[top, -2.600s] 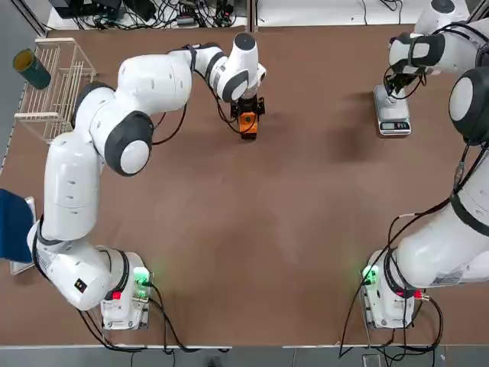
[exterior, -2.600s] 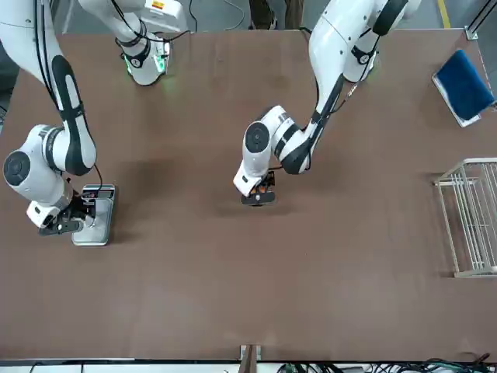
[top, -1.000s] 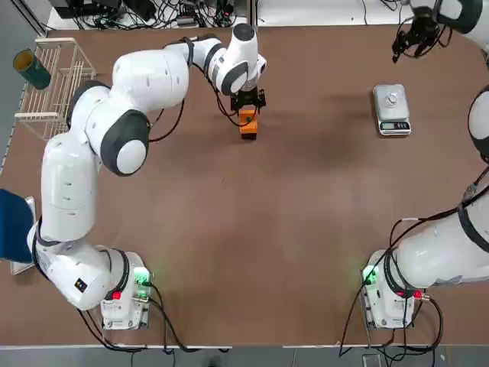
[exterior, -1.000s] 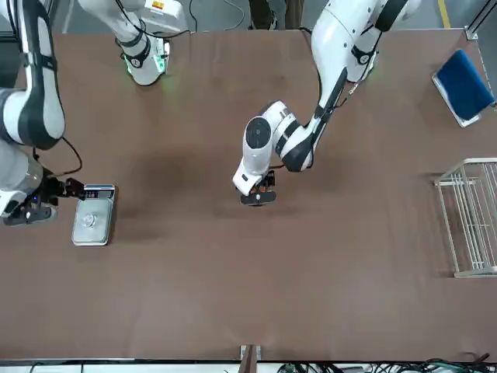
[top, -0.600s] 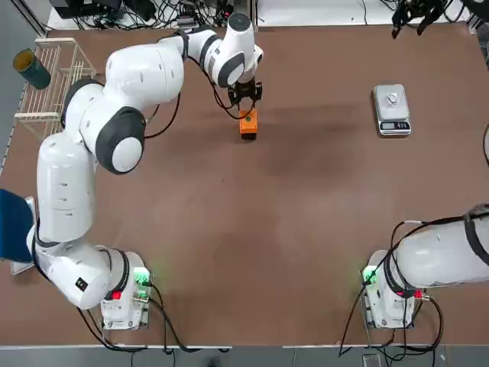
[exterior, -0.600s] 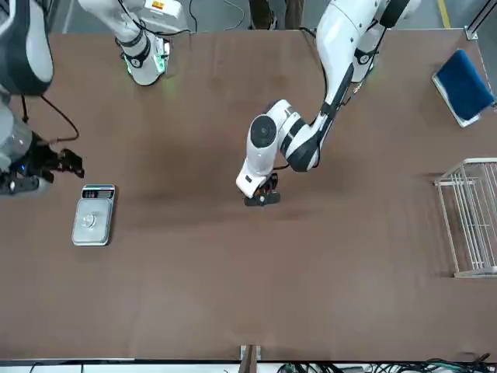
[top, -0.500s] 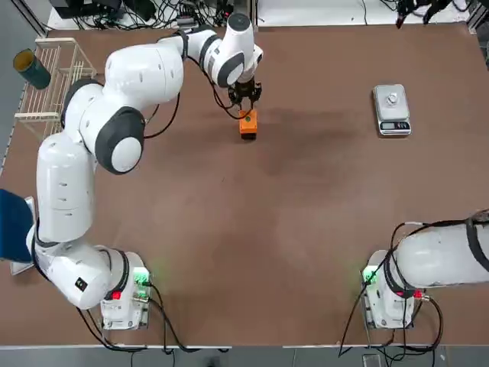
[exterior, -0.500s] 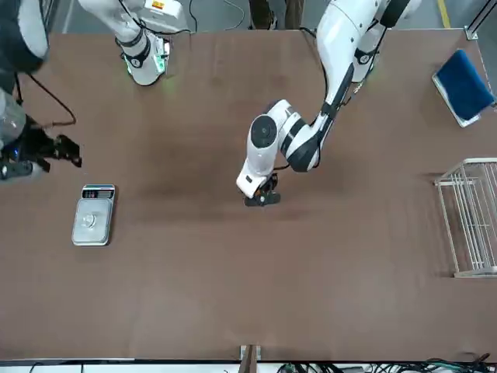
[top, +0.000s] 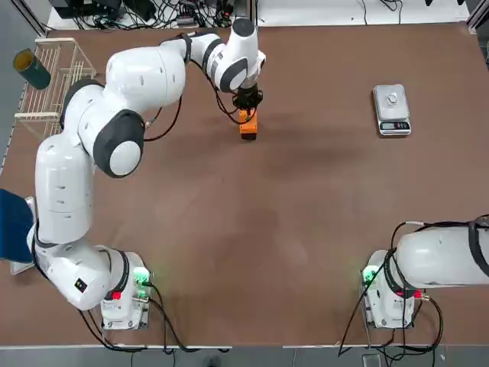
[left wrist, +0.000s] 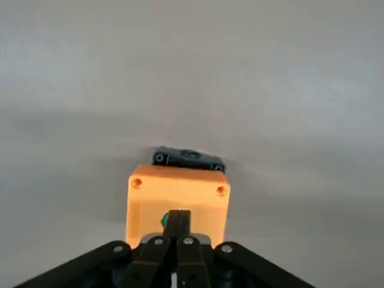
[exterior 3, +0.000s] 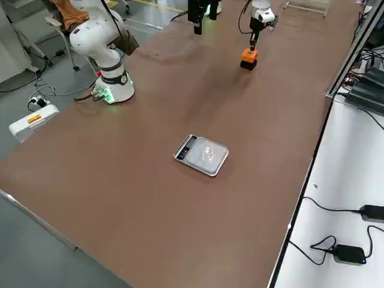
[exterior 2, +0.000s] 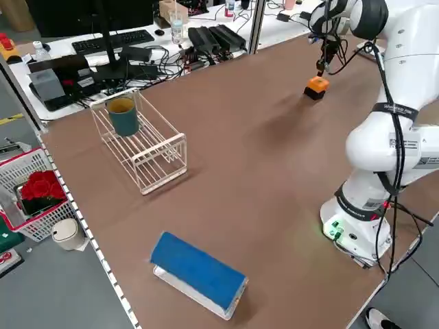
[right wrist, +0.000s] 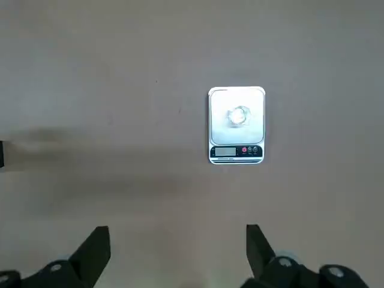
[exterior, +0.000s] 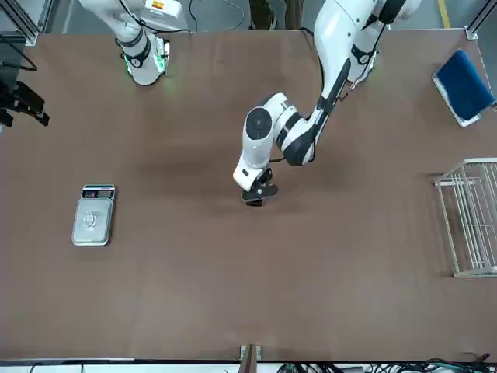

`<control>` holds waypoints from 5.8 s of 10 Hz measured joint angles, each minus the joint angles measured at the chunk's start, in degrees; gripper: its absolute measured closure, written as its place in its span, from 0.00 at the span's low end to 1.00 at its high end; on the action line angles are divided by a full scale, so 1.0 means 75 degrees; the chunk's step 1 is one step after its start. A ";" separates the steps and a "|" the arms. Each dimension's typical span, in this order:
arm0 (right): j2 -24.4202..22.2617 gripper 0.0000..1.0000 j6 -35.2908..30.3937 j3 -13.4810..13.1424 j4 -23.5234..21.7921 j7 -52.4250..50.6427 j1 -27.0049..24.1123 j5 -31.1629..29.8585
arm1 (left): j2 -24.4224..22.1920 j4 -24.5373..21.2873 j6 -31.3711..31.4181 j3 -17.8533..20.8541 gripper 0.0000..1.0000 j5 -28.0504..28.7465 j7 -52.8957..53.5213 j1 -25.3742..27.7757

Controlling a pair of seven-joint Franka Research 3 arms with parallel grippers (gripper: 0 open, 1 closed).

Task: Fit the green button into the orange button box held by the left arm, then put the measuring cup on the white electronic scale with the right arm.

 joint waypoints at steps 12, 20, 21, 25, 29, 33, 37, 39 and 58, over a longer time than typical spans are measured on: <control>0.0081 0.00 -0.0159 -0.0116 0.0085 0.0038 -0.0114 -0.0024 | -0.0104 -0.0423 0.0541 -0.0017 0.99 0.0202 -0.0086 -0.0005; 0.0096 0.00 0.0072 -0.0109 0.0091 0.0073 -0.0070 -0.0327 | -0.0103 -0.0500 0.0589 -0.0018 0.99 0.0202 -0.0086 -0.0006; 0.0114 0.00 0.0133 -0.0119 0.0091 0.0155 -0.0007 -0.0382 | -0.0102 -0.0505 0.0591 -0.0018 0.99 0.0202 -0.0086 -0.0007; 0.0179 0.00 0.0376 -0.0180 0.0091 0.0266 0.0190 -0.0377 | -0.0099 -0.0522 0.0626 -0.0018 0.99 0.0203 -0.0086 -0.0007; 0.0207 0.00 0.0382 -0.0190 0.0091 0.0287 0.0196 -0.0354 | -0.0067 -0.0537 0.0689 -0.0018 0.99 0.0203 -0.0086 -0.0008; 0.0221 0.00 0.0380 -0.0200 0.0089 0.0289 0.0196 -0.0353 | -0.0061 -0.0538 0.0690 -0.0017 0.99 0.0203 -0.0086 -0.0009; 0.0238 0.00 0.0380 -0.0201 0.0083 0.0289 0.0203 -0.0353 | -0.0054 -0.0546 0.0690 -0.0018 0.99 0.0311 -0.0168 -0.0020; 0.0245 0.00 0.0380 -0.0201 0.0060 0.0289 0.0207 -0.0352 | -0.0051 -0.0547 0.0701 -0.0019 0.99 0.0345 -0.0242 -0.0033; 0.0467 0.00 0.1160 -0.0262 -0.0133 0.0305 0.0432 -0.0372 | 0.0010 -0.0556 0.0861 -0.0018 0.99 0.0350 -0.0245 -0.0055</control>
